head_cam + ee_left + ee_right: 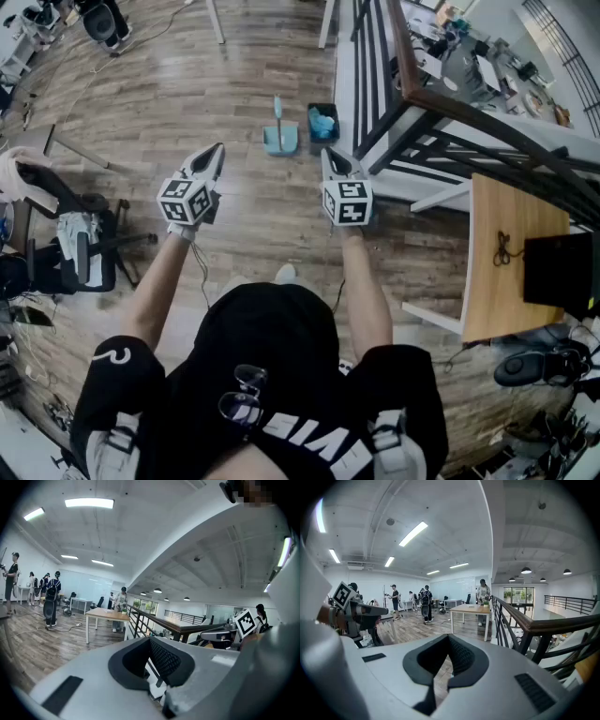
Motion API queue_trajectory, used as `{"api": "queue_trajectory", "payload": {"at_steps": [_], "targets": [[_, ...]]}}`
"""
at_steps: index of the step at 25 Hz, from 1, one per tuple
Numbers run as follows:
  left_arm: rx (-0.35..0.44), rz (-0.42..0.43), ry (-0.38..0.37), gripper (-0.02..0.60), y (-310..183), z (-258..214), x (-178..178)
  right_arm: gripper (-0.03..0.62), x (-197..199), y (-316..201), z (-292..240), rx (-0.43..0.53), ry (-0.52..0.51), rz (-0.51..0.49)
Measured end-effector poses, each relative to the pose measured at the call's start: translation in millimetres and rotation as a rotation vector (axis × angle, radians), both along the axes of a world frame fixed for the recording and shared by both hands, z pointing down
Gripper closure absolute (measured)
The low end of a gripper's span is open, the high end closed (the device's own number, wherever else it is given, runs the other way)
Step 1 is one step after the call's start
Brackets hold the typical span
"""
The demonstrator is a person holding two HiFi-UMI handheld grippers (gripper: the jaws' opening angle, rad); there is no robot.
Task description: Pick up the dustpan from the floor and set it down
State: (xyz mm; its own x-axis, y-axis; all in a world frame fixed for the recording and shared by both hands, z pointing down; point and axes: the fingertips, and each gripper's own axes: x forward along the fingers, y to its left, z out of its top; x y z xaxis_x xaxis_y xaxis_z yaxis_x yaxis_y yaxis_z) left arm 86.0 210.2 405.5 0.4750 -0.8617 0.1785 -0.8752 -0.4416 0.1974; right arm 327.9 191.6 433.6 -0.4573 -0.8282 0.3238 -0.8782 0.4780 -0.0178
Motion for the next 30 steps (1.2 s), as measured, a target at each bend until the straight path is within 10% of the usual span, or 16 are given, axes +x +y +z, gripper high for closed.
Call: {"api": "queue_trajectory", "payload": {"at_steps": [20, 30], "targets": [[-0.034, -0.054, 0.016, 0.583, -27, 21, -21, 0.599, -23, -42, 13, -0.013, 0.013, -0.043], [-0.072, -0.050, 0.044, 0.583, -146, 52, -62, 0.597, -64, -157, 43, -0.068, 0.037, -0.033]]}}
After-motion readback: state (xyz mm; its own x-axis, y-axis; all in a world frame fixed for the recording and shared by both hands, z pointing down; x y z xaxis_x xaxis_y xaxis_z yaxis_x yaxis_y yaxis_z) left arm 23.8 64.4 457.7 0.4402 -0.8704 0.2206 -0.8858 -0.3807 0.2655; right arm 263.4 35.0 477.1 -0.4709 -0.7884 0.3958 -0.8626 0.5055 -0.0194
